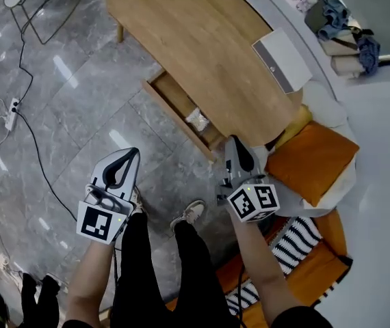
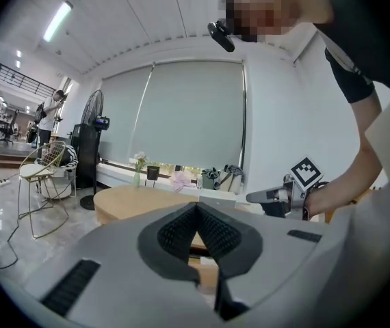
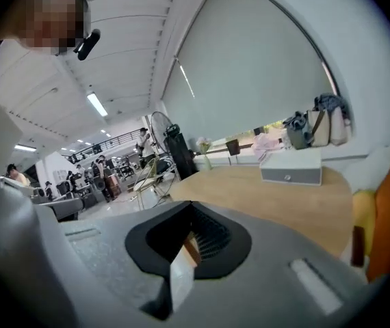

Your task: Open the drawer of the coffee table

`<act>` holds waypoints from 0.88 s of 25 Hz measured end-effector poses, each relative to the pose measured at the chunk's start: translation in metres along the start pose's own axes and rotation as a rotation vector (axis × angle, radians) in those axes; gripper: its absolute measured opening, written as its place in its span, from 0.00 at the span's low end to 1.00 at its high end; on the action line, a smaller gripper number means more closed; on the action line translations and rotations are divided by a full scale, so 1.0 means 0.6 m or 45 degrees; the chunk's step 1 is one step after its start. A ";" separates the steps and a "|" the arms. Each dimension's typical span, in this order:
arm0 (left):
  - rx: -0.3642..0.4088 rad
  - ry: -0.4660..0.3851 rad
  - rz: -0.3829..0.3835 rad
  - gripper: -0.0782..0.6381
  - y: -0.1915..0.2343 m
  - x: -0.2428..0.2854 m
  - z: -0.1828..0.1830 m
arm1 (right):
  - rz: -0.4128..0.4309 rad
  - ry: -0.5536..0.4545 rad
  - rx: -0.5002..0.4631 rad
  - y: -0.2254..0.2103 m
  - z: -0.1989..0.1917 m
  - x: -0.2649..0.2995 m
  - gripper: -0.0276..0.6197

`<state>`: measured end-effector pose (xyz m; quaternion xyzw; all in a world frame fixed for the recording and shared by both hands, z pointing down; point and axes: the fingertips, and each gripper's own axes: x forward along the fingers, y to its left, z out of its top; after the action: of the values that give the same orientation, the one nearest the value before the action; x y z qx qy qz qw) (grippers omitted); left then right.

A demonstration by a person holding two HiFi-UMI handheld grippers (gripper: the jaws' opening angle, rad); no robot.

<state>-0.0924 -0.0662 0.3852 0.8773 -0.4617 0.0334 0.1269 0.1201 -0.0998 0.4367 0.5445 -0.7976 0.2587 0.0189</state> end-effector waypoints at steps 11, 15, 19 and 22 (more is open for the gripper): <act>0.097 -0.106 0.013 0.12 -0.053 -0.020 0.306 | -0.134 -0.181 -0.020 0.048 0.332 -0.167 0.05; 0.132 -0.186 0.015 0.12 -0.063 -0.028 0.397 | -0.151 -0.276 -0.046 0.077 0.427 -0.225 0.05; 0.154 -0.243 0.005 0.12 -0.078 -0.063 0.475 | -0.159 -0.367 -0.114 0.111 0.501 -0.292 0.05; 0.172 -0.274 0.006 0.12 -0.090 -0.097 0.519 | -0.175 -0.434 -0.210 0.134 0.545 -0.344 0.05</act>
<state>-0.0995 -0.0692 0.0637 0.8813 -0.4713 -0.0294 0.0171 0.2156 -0.0420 0.0574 0.6303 -0.7686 0.0948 -0.0545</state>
